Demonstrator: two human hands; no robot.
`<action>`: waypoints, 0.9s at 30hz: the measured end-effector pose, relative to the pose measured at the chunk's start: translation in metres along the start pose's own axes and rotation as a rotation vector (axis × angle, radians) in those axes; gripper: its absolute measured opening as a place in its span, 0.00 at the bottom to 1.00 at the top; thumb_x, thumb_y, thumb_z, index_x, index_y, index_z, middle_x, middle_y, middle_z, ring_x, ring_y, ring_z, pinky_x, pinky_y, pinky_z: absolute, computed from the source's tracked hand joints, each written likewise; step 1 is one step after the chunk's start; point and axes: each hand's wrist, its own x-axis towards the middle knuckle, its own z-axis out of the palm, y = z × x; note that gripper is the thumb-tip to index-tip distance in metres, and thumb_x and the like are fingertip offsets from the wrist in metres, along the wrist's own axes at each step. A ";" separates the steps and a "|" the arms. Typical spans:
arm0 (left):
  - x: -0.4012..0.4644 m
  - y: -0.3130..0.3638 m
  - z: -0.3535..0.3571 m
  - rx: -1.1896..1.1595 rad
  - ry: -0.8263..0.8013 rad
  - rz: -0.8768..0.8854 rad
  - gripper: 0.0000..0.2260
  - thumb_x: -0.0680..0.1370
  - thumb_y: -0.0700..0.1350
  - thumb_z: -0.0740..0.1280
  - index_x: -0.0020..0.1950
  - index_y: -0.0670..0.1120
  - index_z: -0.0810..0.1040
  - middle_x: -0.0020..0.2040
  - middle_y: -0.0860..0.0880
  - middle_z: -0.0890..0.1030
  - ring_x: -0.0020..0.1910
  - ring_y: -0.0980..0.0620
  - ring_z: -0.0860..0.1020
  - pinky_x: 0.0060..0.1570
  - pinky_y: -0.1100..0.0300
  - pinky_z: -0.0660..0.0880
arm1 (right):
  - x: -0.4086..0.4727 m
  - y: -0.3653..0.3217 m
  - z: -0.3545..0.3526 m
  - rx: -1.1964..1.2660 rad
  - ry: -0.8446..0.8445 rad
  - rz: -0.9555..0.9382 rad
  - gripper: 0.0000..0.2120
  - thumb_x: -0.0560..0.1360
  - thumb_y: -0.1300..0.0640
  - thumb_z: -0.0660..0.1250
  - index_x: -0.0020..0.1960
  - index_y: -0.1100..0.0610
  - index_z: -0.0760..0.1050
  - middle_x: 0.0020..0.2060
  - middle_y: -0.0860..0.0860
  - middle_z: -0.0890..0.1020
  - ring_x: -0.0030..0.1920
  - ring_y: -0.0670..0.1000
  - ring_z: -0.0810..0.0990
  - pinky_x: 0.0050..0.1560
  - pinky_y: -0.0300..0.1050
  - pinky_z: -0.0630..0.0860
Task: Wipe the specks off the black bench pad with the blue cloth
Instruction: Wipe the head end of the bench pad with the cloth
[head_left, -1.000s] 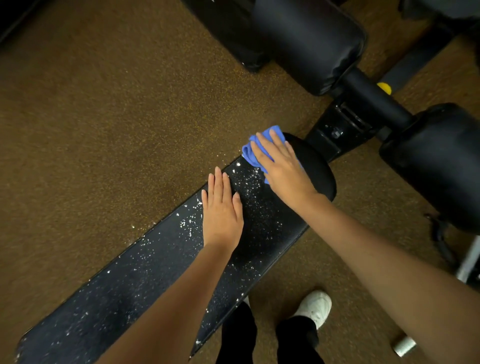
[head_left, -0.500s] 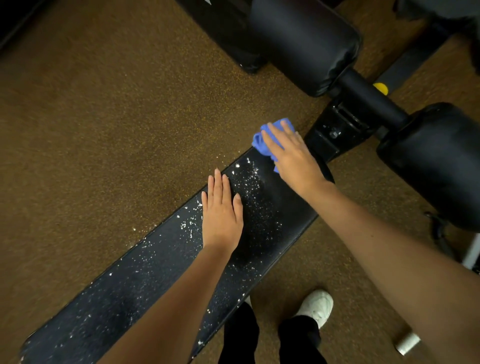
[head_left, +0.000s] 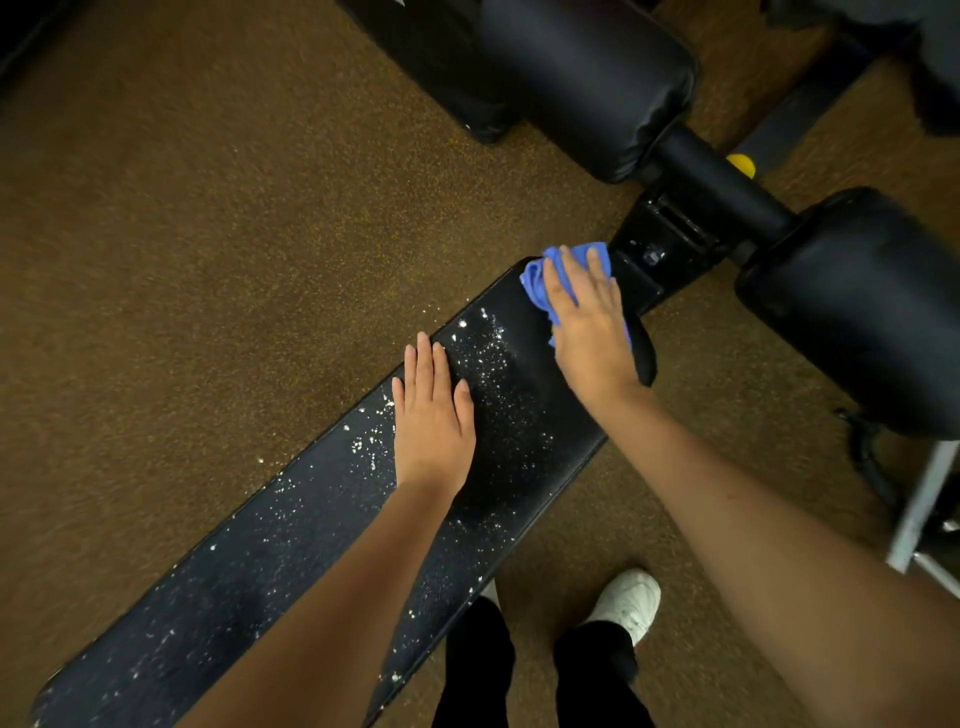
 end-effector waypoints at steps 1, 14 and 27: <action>0.000 0.000 0.000 0.000 0.004 0.000 0.23 0.82 0.49 0.43 0.76 0.43 0.46 0.77 0.48 0.43 0.75 0.53 0.39 0.72 0.56 0.37 | -0.010 -0.003 0.002 0.001 0.009 -0.036 0.40 0.64 0.69 0.73 0.73 0.61 0.61 0.72 0.58 0.63 0.73 0.64 0.56 0.69 0.61 0.57; -0.001 0.002 0.003 0.013 0.019 -0.021 0.23 0.82 0.48 0.45 0.76 0.43 0.46 0.77 0.48 0.43 0.75 0.52 0.39 0.71 0.56 0.37 | -0.064 -0.020 0.008 0.052 0.041 0.057 0.37 0.65 0.69 0.72 0.72 0.60 0.63 0.72 0.57 0.64 0.73 0.63 0.56 0.68 0.62 0.59; -0.009 0.001 0.004 0.016 0.009 -0.012 0.23 0.82 0.48 0.44 0.76 0.43 0.47 0.77 0.49 0.43 0.75 0.52 0.39 0.72 0.55 0.38 | -0.077 0.000 -0.002 0.036 0.036 0.087 0.42 0.63 0.70 0.74 0.73 0.61 0.61 0.72 0.59 0.63 0.73 0.64 0.55 0.67 0.64 0.60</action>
